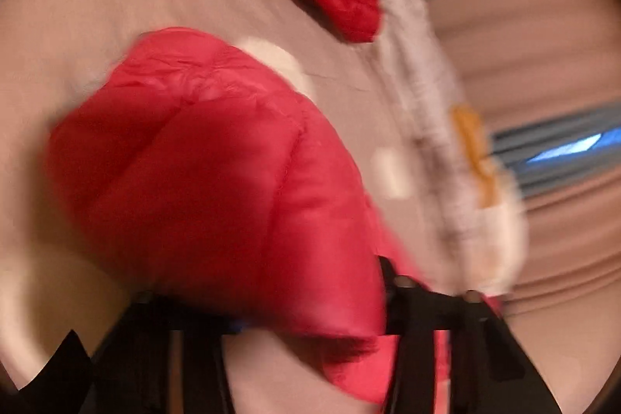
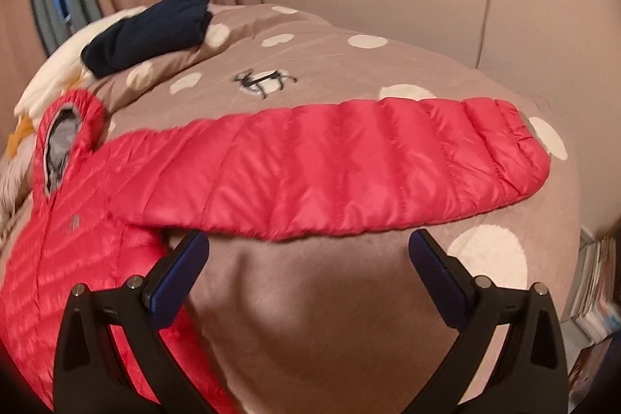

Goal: Fold large clothes

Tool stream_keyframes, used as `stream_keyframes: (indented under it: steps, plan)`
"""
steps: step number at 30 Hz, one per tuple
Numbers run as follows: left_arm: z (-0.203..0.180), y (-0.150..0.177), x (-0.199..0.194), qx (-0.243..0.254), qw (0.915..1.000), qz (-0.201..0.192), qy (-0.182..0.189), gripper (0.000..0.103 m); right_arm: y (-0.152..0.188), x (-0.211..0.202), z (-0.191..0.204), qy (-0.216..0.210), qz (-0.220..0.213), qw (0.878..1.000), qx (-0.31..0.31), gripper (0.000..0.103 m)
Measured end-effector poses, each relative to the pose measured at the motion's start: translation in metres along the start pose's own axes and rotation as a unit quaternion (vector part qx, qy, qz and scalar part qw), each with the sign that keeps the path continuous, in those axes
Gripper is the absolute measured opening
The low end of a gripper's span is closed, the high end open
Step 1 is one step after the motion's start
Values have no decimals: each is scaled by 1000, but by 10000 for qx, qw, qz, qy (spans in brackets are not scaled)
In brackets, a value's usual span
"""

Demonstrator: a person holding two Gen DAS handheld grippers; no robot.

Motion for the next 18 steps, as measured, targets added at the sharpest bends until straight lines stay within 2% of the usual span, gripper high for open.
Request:
stream_keyframes:
  steps: [1, 4, 6, 8, 9, 12, 18]
  plan:
    - [2, 0, -2, 143, 9998, -74, -148, 26, -2, 1, -4, -33, -33, 9999, 115, 103]
    - [10, 3, -5, -90, 9998, -150, -37, 23, -6, 6, -10, -232, -57, 9987, 440, 103]
    - [10, 5, -6, 13, 9998, -180, -105, 22, -7, 11, -15, -503, 69, 9961, 726, 103]
    - [3, 8, -11, 480, 9976, -325, -378, 22, -8, 16, -23, -869, 200, 9893, 1158, 103]
    - [4, 8, -9, 552, 9969, -366, -436, 22, -10, 18, -27, -989, 185, 9852, 1389, 103]
    - [8, 9, -13, 555, 9964, -434, -479, 20, -23, 25, -43, -1269, 101, 9719, 1980, 103]
    - [14, 13, -33, 719, 9934, -518, -722, 18, -40, 52, -61, -1510, 195, 9534, 2604, 103]
Point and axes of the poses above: each gripper's, at about its wrist camera, not at the fingertips, and x roughly the way its jaws point, z to its left, y to its underside, the point moved 5 cm from there along x, roughly the way its jaws point, and after that the axes turned 2 degrees about -y, right-handed, at the moved point
